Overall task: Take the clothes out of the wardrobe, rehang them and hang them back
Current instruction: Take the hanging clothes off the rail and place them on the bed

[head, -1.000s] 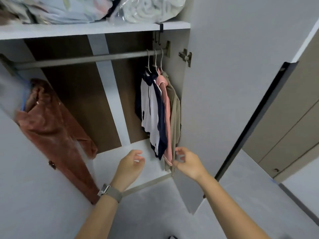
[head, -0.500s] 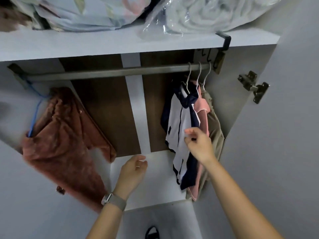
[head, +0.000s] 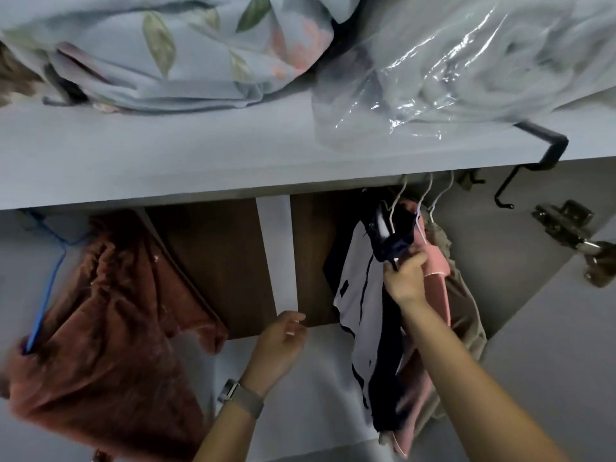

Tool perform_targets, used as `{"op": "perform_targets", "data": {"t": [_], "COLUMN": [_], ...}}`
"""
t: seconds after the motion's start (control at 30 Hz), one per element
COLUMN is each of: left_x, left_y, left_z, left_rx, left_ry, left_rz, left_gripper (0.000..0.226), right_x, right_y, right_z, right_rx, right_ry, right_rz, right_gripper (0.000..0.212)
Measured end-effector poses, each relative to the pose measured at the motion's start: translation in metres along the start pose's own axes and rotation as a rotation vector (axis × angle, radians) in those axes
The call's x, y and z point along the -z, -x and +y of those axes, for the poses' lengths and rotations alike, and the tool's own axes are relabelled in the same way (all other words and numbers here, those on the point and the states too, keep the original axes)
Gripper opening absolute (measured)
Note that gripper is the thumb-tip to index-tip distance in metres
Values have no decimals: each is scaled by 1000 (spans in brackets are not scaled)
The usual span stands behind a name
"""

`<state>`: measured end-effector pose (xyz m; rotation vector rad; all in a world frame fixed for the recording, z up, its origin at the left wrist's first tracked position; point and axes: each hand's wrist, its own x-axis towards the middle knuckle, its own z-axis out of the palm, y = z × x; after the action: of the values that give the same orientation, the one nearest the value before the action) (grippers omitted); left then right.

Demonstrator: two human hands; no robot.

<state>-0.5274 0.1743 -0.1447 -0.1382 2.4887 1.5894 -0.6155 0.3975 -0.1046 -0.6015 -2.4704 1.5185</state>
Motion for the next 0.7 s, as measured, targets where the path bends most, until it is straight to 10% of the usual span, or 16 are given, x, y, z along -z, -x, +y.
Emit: {"op": "perform_targets", "data": {"t": [0.3, 0.5, 0.7], "left_x": [-8, -21, 33], "left_y": [-18, -27, -57], "left_z": [58, 86, 73], "left_rx": [-156, -285, -492], "left_ry": [94, 263, -567], "left_rz": [-21, 158, 490], "left_gripper": [21, 29, 82], "right_x": [5, 15, 30], "right_y": [5, 27, 23], "right_z": [-24, -40, -31], "right_rx": [-144, 98, 280], "right_ry": [-455, -415, -271], "right_rz": [-119, -245, -627], "right_gripper": [24, 33, 26]}}
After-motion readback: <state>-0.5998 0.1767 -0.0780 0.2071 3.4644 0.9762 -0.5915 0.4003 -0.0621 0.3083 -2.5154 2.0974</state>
